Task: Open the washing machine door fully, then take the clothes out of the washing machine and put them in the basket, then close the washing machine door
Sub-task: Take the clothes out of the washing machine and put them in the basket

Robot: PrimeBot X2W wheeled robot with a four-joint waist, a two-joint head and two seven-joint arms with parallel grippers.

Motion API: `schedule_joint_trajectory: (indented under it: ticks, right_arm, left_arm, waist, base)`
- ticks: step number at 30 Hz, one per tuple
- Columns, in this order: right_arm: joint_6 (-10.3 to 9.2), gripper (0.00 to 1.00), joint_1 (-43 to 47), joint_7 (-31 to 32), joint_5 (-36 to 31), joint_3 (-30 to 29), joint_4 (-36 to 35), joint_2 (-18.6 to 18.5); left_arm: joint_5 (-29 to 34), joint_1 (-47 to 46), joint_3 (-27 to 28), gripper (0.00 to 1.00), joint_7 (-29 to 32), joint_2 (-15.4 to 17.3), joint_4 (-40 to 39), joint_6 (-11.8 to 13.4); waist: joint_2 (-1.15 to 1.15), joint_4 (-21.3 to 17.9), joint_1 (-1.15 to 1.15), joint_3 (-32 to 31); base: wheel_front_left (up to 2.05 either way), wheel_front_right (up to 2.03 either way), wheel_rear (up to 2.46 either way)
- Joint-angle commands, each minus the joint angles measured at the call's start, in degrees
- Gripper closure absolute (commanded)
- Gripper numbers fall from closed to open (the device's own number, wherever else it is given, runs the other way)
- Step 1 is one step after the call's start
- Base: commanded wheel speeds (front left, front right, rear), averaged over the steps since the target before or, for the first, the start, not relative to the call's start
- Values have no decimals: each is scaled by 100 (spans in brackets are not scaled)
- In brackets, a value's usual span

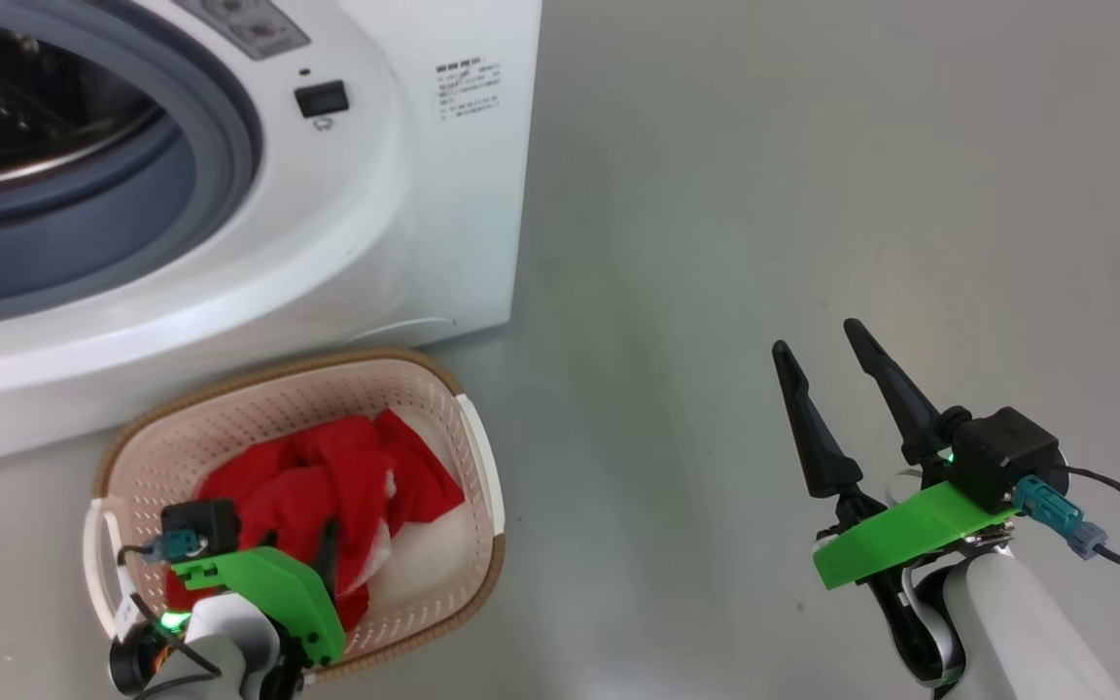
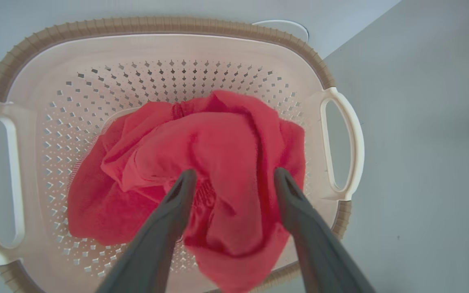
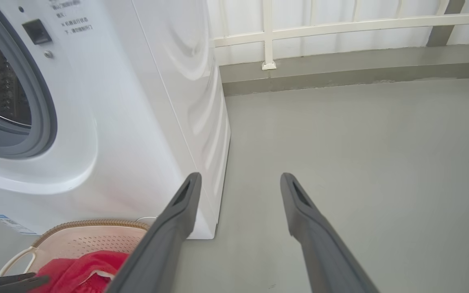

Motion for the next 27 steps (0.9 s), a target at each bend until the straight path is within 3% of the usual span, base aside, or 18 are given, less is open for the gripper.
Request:
schedule_joint_trajectory:
  ticks: [1,14,27]
  right_arm:
    - [35,0,46,-37,-14,114,-95,5]
    - [35,0,261,-37,-225,26,-36,5]
    - [35,0,589,-37,-393,-248,-143,5]
  left_arm:
    - [-52,29,61,0,-159,158,-28,-31]
    - [-157,345,-70,0,-625,83,-448,-32]
    - [588,1474,782,0,-633,247,-2997,23]
  waist:
    - [0,80,0,-179]
    - [0,548,0,-988]
    - [0,720,0,-1750]
  base:
    - [0,0,0]
    - [0,0,0]
    - [0,0,0]
